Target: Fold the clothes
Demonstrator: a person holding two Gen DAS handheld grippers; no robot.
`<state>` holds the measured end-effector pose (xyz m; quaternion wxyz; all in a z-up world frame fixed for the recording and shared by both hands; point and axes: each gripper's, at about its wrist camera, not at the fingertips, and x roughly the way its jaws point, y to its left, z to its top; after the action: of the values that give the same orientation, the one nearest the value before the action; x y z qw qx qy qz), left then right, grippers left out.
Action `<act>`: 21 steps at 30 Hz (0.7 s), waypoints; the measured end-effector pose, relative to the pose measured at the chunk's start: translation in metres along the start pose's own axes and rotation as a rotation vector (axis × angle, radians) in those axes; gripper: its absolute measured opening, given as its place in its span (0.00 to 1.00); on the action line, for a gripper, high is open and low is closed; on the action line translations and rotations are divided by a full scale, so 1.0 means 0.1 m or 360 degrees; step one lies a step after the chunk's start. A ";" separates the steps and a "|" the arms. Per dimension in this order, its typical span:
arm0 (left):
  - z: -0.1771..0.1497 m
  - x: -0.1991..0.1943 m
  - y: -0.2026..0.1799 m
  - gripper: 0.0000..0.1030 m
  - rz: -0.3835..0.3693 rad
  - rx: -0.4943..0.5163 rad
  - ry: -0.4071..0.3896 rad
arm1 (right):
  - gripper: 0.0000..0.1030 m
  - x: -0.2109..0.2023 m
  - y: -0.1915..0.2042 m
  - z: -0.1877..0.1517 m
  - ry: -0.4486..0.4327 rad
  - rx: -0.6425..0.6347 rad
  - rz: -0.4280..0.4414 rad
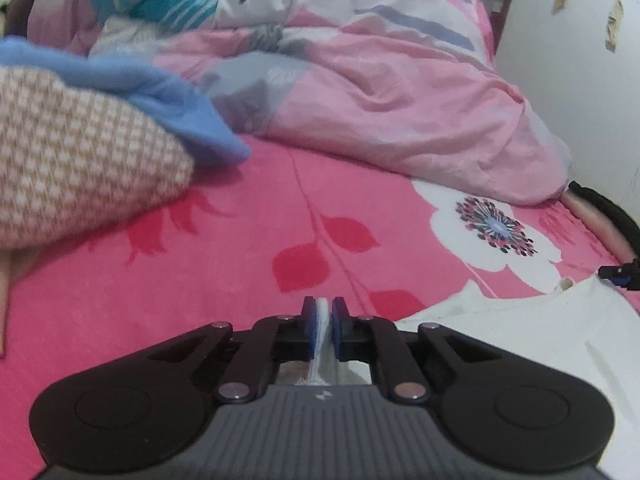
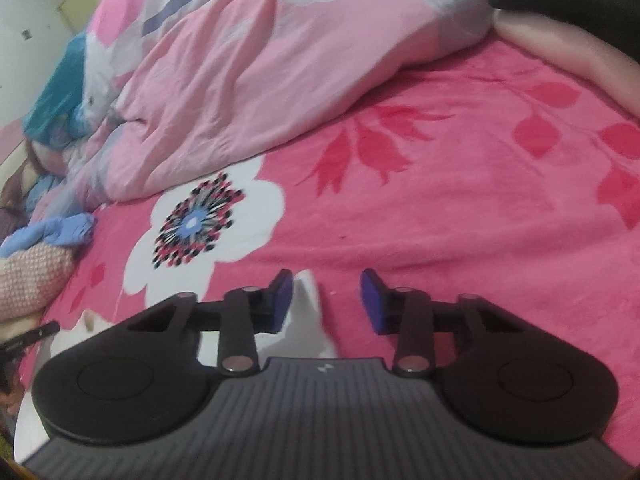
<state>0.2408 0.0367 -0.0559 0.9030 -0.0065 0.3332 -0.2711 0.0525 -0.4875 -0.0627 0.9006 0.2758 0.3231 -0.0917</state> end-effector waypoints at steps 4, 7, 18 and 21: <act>0.04 -0.10 -0.06 0.08 0.0022 0.0022 -0.0083 | 0.02 -0.03 0.14 -0.06 -0.0020 -0.0143 0.0032; 0.07 -0.19 -0.06 0.07 0.0020 0.0002 -0.0148 | 0.02 -0.17 0.22 -0.04 -0.0183 -0.0194 0.0041; 0.15 -0.13 0.00 0.07 0.0029 -0.0021 -0.0196 | 0.01 -0.21 0.10 0.06 -0.0346 -0.0112 0.0079; 0.11 0.04 0.03 0.07 0.0055 -0.0026 -0.0095 | 0.02 -0.01 0.02 -0.04 -0.0272 -0.0075 0.0044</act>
<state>0.2514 0.0354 -0.0507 0.9171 -0.0162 0.3083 -0.2524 0.0503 -0.4839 -0.0637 0.9323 0.2502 0.2435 -0.0949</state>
